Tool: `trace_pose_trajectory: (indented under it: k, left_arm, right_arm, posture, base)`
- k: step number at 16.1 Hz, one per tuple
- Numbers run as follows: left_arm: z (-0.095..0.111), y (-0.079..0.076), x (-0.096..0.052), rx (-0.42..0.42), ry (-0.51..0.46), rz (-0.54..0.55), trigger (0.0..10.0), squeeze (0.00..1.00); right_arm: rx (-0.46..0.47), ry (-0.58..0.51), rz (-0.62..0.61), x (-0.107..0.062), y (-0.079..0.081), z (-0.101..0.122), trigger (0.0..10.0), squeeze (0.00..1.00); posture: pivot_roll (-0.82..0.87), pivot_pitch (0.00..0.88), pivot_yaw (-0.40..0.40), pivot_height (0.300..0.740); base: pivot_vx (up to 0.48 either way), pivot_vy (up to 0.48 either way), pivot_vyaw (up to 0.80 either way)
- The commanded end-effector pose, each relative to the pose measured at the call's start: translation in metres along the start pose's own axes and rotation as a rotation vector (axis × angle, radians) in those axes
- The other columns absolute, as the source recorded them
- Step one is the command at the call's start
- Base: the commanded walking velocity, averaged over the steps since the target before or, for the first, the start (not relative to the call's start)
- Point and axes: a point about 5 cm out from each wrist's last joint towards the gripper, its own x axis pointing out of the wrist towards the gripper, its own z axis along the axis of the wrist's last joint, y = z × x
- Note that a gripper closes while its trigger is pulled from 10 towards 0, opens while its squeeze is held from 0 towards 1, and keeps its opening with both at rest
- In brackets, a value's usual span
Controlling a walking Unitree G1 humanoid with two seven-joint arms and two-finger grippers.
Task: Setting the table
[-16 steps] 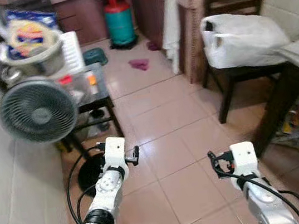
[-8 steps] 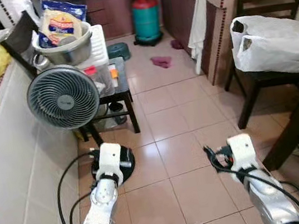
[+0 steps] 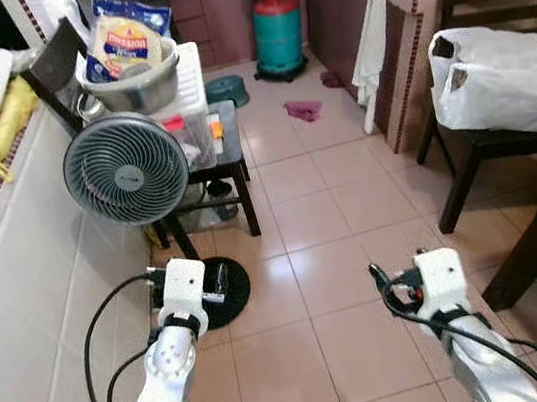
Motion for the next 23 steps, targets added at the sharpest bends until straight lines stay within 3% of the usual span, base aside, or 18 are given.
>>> trace_pose_trajectory:
  k: [1,3,6,10,14,23]
  left_arm:
    - [0.0,0.008,-0.006,0.009,0.009,-0.001,10.0,0.0]
    - [-0.002,0.014,-0.022,0.002,0.021,-0.008,10.0,0.0]
    - [-0.01,0.02,-0.039,-0.016,0.058,-0.03,10.0,0.0]
    - [0.004,0.015,-0.028,0.001,0.023,-0.059,10.0,0.0]
    - [0.005,0.015,-0.026,0.0,0.025,-0.074,10.0,0.0]
    - [0.009,0.013,-0.018,0.008,0.031,-0.092,10.0,0.0]
  right_arm:
    - [-0.005,-0.022,-0.012,-0.003,-0.005,0.008,10.0,0.0]
    - [-0.007,-0.046,-0.026,-0.011,-0.014,0.017,10.0,0.0]
    - [-0.009,-0.059,-0.019,-0.011,-0.011,0.024,10.0,0.0]
    - [0.009,-0.061,-0.015,-0.007,0.001,0.028,10.0,0.0]
    - [0.023,-0.051,-0.022,-0.01,0.004,0.025,10.0,0.0]
    - [0.037,-0.035,-0.046,-0.013,0.003,0.025,10.0,0.0]
  posture:
    - [-0.17,0.023,0.086,0.74]
    - [-0.16,0.018,0.077,0.74]
    - [-0.15,0.018,0.078,0.74]
    - [-0.16,0.006,0.095,0.74]
    - [-0.17,0.013,0.109,0.74]
    - [-0.19,0.003,0.13,0.74]
  base:
    - [0.0,0.0,0.0]
    - [0.0,0.0,0.0]
    - [0.0,0.0,0.0]
    - [0.0,0.0,0.0]
    - [0.0,0.0,0.0]
    - [0.0,0.0,-0.79]
